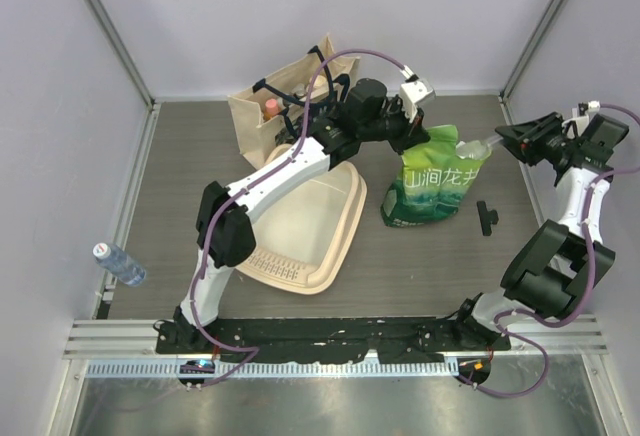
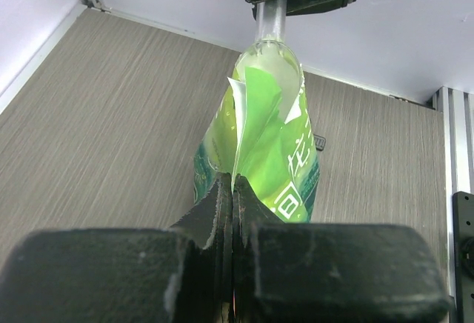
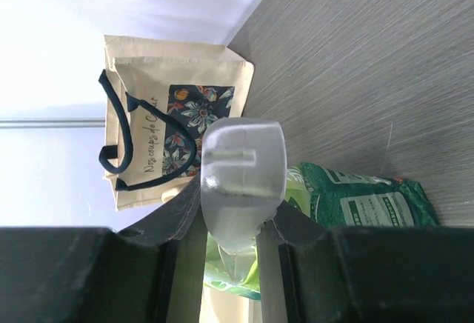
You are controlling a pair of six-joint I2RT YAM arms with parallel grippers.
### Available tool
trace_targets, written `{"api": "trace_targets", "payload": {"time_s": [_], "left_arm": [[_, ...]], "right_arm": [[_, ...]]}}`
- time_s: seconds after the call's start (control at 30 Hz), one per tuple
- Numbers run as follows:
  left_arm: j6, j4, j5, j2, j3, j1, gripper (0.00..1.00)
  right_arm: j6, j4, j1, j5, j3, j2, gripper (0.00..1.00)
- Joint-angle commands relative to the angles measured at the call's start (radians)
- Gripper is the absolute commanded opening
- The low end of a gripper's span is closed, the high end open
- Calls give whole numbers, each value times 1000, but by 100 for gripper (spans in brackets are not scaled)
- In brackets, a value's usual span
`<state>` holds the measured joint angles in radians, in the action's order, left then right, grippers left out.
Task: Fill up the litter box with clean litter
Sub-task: 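Scoop the cat litter from the cat litter bag.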
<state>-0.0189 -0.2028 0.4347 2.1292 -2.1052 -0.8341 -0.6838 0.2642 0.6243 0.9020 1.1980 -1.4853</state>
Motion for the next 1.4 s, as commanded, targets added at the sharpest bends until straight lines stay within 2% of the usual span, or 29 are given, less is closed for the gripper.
{"api": "trace_targets", "payload": {"time_s": [0.0,0.17,0.57,0.83,1.23,1.37], "left_arm": [[-3,75,-44,-117,-15,56,0],[-3,82,-44,-118,-10,58,0],[-4,95,-34,-123,-1,66,0],[-9,155,-42,-155,31,78,0],[-15,195,-40,-199,62,118,0],[-24,194,-27,-203,79,118,0]], "right_arm": [[32,-56,40,-109,103,13,1],[-29,-66,51,-85,147,-15,1],[-266,-307,118,77,115,-72,1],[-328,-341,137,104,163,-89,1],[-368,-384,164,89,74,-98,1],[-569,-629,166,80,-69,-121,1]]}}
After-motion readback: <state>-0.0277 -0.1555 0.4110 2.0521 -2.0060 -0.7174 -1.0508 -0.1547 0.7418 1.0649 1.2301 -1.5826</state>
